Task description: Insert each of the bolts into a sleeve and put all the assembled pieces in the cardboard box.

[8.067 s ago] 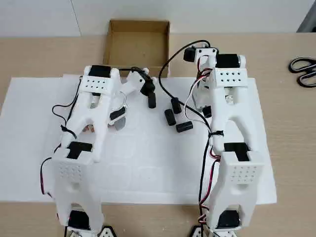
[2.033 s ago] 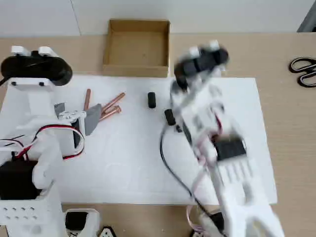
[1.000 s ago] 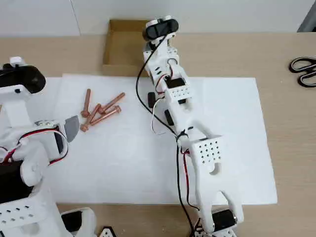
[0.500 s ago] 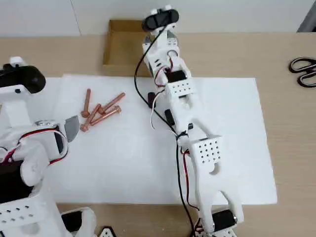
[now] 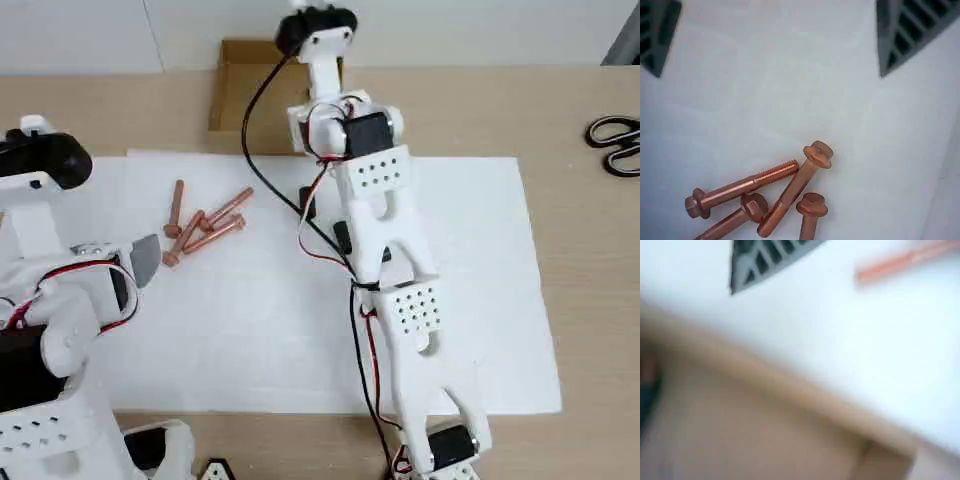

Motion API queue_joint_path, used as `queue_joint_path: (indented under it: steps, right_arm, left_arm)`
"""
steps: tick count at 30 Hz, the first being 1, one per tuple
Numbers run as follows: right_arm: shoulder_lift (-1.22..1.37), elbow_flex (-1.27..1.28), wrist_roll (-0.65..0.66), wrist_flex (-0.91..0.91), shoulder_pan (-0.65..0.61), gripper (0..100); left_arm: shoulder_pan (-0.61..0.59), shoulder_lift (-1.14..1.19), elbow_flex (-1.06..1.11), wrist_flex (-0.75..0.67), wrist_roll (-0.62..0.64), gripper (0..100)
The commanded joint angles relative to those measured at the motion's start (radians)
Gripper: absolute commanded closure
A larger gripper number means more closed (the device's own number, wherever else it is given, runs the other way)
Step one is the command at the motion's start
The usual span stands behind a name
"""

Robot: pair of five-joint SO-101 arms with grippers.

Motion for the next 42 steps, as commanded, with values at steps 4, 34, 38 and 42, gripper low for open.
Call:
queue_joint_path:
  steps: [4,34,38,42]
  right_arm:
    - [-0.016,-0.035,-0.103,0.076,-0.01,75.0]
    - [0.232,-0.038,-0.196,0.077,-0.113,75.0]
    - [0.249,-0.038,-0.196,0.074,-0.111,75.5]
    - [0.269,-0.038,-0.196,0.073,-0.111,87.2]
  left_arm:
    - [0.002,-0.015,0.028,0.017,-0.006,74]
    - [-0.003,-0.017,0.17,0.014,-0.008,74]
    - [-0.003,-0.017,0.17,0.014,-0.008,74]
    - [-0.003,-0.017,0.17,0.014,-0.008,74]
